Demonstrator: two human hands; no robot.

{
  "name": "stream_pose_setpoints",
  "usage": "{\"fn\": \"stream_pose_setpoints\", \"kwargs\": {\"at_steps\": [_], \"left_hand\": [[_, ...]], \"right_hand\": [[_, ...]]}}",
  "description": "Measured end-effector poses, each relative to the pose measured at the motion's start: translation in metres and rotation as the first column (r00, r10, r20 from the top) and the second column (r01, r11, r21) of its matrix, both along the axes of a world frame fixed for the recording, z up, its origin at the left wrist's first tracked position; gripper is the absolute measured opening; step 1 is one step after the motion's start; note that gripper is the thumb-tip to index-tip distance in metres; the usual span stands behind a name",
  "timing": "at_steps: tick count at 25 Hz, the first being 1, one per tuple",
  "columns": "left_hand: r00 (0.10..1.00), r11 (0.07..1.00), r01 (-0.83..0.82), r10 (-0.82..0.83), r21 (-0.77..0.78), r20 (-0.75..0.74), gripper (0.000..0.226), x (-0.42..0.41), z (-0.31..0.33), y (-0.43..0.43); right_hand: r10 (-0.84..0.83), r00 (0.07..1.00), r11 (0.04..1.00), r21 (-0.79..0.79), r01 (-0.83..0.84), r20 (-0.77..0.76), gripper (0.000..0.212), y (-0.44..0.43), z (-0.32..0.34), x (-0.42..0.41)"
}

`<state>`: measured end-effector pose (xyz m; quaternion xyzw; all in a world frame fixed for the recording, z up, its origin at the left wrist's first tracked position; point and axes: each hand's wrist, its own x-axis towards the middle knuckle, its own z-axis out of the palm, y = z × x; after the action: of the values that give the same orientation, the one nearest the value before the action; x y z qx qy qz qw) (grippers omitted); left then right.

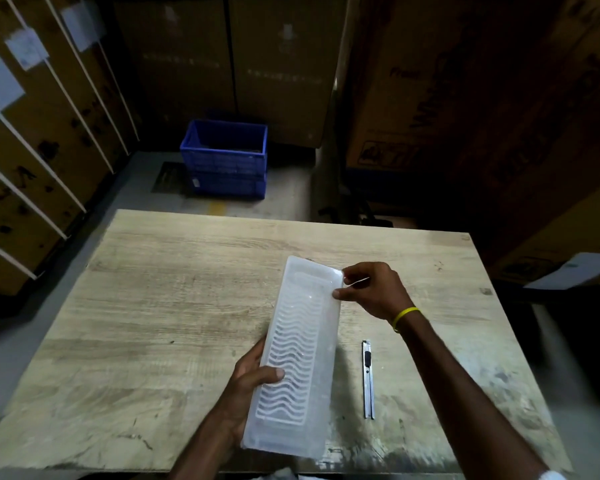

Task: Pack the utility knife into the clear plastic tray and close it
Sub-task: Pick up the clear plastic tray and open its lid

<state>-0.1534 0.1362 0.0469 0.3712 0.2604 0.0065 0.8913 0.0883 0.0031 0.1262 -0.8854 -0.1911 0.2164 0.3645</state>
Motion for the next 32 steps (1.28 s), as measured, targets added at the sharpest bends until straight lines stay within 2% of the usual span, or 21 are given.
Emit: {"fn": "stream_pose_setpoints", "kwargs": {"at_steps": [4, 8, 10, 12, 15, 19, 22, 24, 28, 32], "left_hand": [[0.999, 0.999, 0.039, -0.039, 0.012, 0.019, 0.062, 0.007, 0.005, -0.002], [0.998, 0.998, 0.057, -0.057, 0.003, 0.013, 0.063, 0.009, 0.000, 0.000], [0.999, 0.999, 0.047, -0.047, 0.000, -0.007, 0.072, 0.010, -0.003, 0.002], [0.999, 1.000, 0.023, -0.023, 0.002, -0.024, 0.077, 0.012, -0.004, 0.004], [0.998, 0.998, -0.038, 0.041, 0.054, -0.052, 0.068, 0.024, -0.004, 0.002], [0.983, 0.970, -0.179, 0.185, 0.167, -0.019, 0.063, 0.045, -0.003, -0.004], [0.985, 0.956, -0.169, 0.174, 0.241, 0.001, 0.058, 0.048, -0.006, -0.009], [0.992, 0.959, -0.127, 0.126, 0.252, 0.019, 0.066, 0.047, -0.008, -0.011], [0.997, 0.970, -0.055, 0.042, 0.238, 0.060, 0.078, 0.043, -0.006, -0.011], [0.992, 0.960, -0.080, 0.049, 0.268, 0.119, 0.082, 0.042, -0.015, -0.006]], "right_hand": [[0.017, 0.999, 0.999, 0.031, -0.016, -0.034, 0.051, 0.000, -0.003, 0.006], [-0.034, 0.996, 0.999, 0.022, 0.032, 0.081, 0.053, 0.001, -0.001, 0.002], [-0.044, 0.994, 0.999, 0.034, 0.041, 0.102, 0.057, 0.004, 0.001, -0.005], [-0.062, 0.996, 0.998, 0.032, 0.061, 0.061, 0.073, 0.009, 0.000, -0.015], [-0.030, 1.000, 0.995, -0.092, 0.031, 0.005, 0.113, 0.017, -0.006, -0.049], [0.014, 0.999, 0.978, -0.208, -0.022, -0.040, 0.128, 0.026, -0.006, -0.102], [-0.070, 0.996, 0.963, -0.266, 0.051, -0.061, 0.137, 0.031, -0.004, -0.111], [-0.091, 0.994, 0.954, -0.293, 0.069, -0.063, 0.139, 0.031, -0.004, -0.110], [-0.105, 0.992, 0.955, -0.286, 0.079, -0.077, 0.130, 0.030, -0.003, -0.113], [-0.095, 0.993, 0.955, -0.289, 0.070, -0.073, 0.126, 0.032, 0.000, -0.118]]}}
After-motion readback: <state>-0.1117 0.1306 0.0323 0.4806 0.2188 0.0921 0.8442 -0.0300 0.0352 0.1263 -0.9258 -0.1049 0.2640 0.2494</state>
